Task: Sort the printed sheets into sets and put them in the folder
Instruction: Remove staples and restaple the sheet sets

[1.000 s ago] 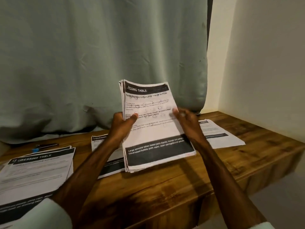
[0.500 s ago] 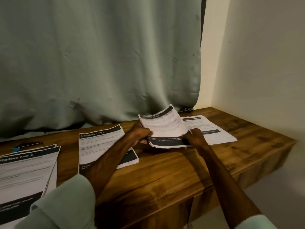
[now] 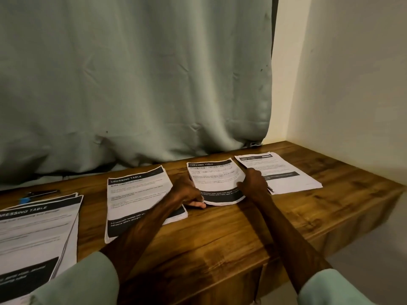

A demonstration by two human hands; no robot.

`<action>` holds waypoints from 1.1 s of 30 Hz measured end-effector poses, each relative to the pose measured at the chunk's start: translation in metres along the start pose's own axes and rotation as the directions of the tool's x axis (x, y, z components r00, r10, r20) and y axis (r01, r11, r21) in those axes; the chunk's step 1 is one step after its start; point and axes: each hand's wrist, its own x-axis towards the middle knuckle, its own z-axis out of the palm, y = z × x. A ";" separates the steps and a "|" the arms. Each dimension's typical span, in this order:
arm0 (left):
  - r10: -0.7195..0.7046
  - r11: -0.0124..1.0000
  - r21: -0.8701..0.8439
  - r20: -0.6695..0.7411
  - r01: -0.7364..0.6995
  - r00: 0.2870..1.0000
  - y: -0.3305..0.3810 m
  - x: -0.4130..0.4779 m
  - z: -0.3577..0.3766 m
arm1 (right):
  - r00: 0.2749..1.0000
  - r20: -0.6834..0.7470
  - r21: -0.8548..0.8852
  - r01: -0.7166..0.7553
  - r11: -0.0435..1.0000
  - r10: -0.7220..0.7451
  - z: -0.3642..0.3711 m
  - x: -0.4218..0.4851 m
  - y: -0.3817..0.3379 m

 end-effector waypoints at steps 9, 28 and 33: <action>-0.023 0.991 0.129 0.022 0.020 1.000 -0.007 -0.002 0.011 | 0.967 -0.165 -0.092 0.181 0.979 -0.194 0.015 -0.054 -0.015; 0.115 0.671 0.728 -0.291 0.142 0.950 -0.074 -0.066 -0.150 | 0.884 0.095 0.173 0.437 0.882 -0.457 0.082 -0.116 -0.126; 0.017 0.651 0.737 -0.251 0.180 0.968 -0.088 -0.065 -0.152 | 0.886 0.232 0.019 0.408 0.913 -0.401 0.095 -0.119 -0.133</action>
